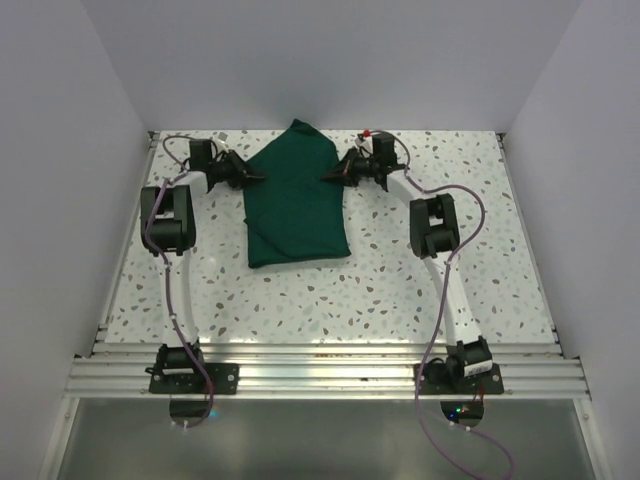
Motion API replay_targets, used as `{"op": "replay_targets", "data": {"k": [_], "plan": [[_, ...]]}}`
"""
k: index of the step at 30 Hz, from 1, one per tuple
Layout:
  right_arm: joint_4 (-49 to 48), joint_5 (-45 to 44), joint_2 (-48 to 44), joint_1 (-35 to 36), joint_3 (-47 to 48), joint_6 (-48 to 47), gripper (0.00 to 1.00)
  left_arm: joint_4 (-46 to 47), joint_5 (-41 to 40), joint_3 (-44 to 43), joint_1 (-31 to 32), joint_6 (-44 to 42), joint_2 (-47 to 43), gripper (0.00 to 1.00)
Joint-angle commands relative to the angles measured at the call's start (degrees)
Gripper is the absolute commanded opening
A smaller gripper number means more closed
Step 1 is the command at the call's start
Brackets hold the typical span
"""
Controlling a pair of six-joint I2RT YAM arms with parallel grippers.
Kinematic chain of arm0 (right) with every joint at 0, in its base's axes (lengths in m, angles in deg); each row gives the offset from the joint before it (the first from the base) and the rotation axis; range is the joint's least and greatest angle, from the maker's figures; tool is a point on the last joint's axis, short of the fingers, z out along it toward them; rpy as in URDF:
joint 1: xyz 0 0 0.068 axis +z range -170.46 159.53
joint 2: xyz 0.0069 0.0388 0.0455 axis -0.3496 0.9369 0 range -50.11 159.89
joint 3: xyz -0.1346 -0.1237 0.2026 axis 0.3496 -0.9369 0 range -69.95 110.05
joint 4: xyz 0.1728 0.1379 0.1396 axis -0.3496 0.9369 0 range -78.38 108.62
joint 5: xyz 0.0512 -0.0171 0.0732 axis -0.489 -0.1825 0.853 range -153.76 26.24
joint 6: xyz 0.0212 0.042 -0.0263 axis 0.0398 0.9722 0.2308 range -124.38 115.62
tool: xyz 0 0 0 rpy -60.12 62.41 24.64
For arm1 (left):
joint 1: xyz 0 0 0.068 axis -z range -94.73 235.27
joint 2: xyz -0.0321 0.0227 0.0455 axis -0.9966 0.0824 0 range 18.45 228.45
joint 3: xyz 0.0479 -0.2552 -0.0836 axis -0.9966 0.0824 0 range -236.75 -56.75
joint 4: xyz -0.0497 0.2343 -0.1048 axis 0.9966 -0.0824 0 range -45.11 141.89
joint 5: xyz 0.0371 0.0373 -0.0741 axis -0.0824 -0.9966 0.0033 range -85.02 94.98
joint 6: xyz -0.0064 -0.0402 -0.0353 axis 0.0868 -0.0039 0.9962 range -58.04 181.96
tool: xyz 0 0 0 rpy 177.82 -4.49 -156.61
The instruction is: Prepare the surgical pack
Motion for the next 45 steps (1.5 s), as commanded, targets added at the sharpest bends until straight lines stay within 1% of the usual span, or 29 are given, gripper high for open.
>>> {"op": "replay_targets", "data": {"k": [1, 3, 4, 5, 6, 8, 9, 11, 12, 13, 14, 16, 18, 23, 27, 29, 31, 33, 37, 40, 41, 42, 43, 44, 45], "plan": [[-1.4, -1.6, 2.8, 0.1, 2.9, 2.4, 0.01, -5.1, -0.2, -4.0, 0.0, -2.5, 3.8, 0.15], [-3.6, -1.7, 3.0, 0.1, 2.9, 3.7, 0.01, -3.3, 1.5, -4.2, 0.0, -1.2, 3.9, 0.16], [-5.0, -1.6, 2.9, 0.0, 2.9, 5.8, 0.02, -2.3, 2.2, -4.1, 0.0, -0.5, 3.3, 0.16], [-8.4, -1.3, 2.8, 0.1, 3.0, 7.1, 0.02, -1.8, 2.8, -4.1, 0.0, 0.1, 3.0, 0.17], [-10.0, -1.1, 2.6, 0.1, 3.2, 8.4, 0.02, 2.1, 3.3, -4.2, 0.1, 1.4, 2.5, 0.17], [-13.9, -1.4, 2.4, 0.1, 4.7, 11.8, 0.03, 5.1, 3.5, -4.6, -0.2, 3.2, 0.7, 0.2], [-13.4, -2.0, 2.7, 0.0, 7.0, 11.7, 0.05, 7.1, 2.8, -5.8, -0.3, 4.9, 0.2, 0.2], [-10.2, -3.8, 3.3, -0.1, 9.6, 11.1, 0.05, 6.3, 1.2, -8.7, -0.6, 5.5, 1.0, 0.23], [-10.2, -4.9, 3.5, -0.1, 10.3, 11.2, 0.06, 4.5, 0.6, -10.5, -0.7, 5.9, 1.7, 0.23], [-10.5, -5.3, 3.8, -0.2, 10.9, 11.7, 0.05, 4.1, 0.6, -13.1, -0.8, 6.2, 3.4, 0.22], [-11.1, -5.7, 4.2, -0.2, 10.8, 12.2, 0.05, 4.4, 0.6, -13.6, -0.8, 6.8, 3.9, 0.22], [-11.9, -6.4, 4.7, -0.2, 10.2, 13.0, 0.06, 6.0, 1.0, -12.3, -0.8, 8.8, 4.0, 0.22], [-10.4, -7.4, 5.6, -0.2, 10.1, 13.0, 0.05, 6.4, -0.7, -10.8, -0.8, 8.8, 3.8, 0.22], [-7.4, -13.6, 7.1, -0.5, 10.4, 13.0, 0.05, 5.7, -1.4, -9.5, -0.8, 8.8, 6.1, 0.22], [-5.9, -18.2, 8.9, -0.9, 11.8, 15.2, 0.05, 4.3, -2.8, -10.2, -1.2, 8.7, 8.9, 0.22], [-6.6, -19.8, 9.7, -1.4, 12.3, 17.7, 0.05, 3.1, -3.1, -12.0, -1.5, 8.8, 10.3, 0.23], [-5.8, -20.7, 10.8, -2.0, 14.9, 18.8, 0.05, 3.0, -2.4, -14.8, -1.8, 9.3, 12.0, 0.23], [-6.2, -21.0, 10.5, -2.8, 15.2, 19.6, 0.05, 2.3, -1.3, -17.7, -2.0, 9.6, 12.8, 0.25], [-6.5, -19.5, 7.6, -3.8, 13.8, 18.6, 0.06, 2.0, 0.2, -18.9, -2.3, 9.2, 10.1, 0.33], [-7.8, -15.7, 4.5, -4.5, 12.5, 15.6, 0.13, 1.7, 0.2, -15.2, -2.9, 7.2, 4.7, 0.39], [-5.9, -14.6, 2.7, -4.7, 12.3, 14.0, 0.18, 0.8, -0.4, -14.0, -3.2, 5.0, 3.1, 0.41], [-4.6, -13.7, 1.7, -5.2, 11.4, 12.2, 0.21, 0.0, -0.9, -11.8, -3.4, 3.5, 0.1, 0.43], [-4.0, -11.8, 0.2, -5.4, 10.0, 8.9, 0.25, -0.7, -1.3, -10.7, -3.8, 1.9, -1.3, 0.47], [-3.5, -11.2, -2.6, -5.7, 8.4, 7.2, 0.35, -3.4, -2.4, -9.7, -3.9, -1.5, -2.5, 0.49], [-2.7, -10.7, -4.0, -6.0, 5.7, 2.9, 0.4, -4.3, -3.0, -8.1, -4.0, -3.1, -4.6, 0.51]]}}
